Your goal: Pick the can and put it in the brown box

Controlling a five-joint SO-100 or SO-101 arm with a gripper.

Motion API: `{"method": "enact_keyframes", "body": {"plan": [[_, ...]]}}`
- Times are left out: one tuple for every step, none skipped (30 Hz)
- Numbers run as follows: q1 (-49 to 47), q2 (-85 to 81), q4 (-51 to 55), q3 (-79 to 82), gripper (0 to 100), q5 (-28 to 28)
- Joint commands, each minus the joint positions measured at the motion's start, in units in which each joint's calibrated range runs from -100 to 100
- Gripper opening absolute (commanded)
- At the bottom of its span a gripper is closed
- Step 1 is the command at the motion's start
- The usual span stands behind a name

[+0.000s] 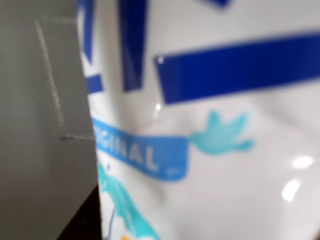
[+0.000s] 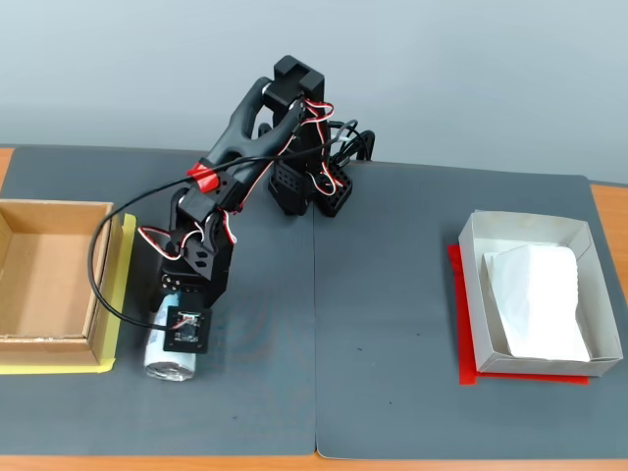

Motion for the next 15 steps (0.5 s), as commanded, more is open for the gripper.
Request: {"method": "enact_keyframes", "body": {"plan": [[-1.23,-4.78,0.22,-0.5,16,-1.09],[-1.32,-5.2,0.74,-0.5,16,-1.09],[-1.48,-5.63,1.6,-0.5,16,-1.15],[-1.56,-6.05,2.3,-0.5,15,-1.15],[-1.56,-6.3,3.08,-0.69,14,-1.15],[-1.56,-6.73,3.86,-0.96,12,-1.15],[-1.56,-7.49,4.55,-1.14,11,-1.15],[-1.56,-8.51,5.07,-1.23,9,-1.15],[-1.56,-9.61,5.59,-1.23,8,-1.15],[-1.48,-10.79,6.03,-1.32,8,-1.15],[-1.4,-12.06,6.55,-1.32,8,-1.15],[-1.4,-13.42,6.89,-1.32,8,-1.15],[-1.4,-14.86,7.24,-1.32,8,-1.15],[-1.48,-16.3,7.68,-1.41,8,-1.15],[-1.56,-17.65,7.76,-1.41,8,-1.15]]}}
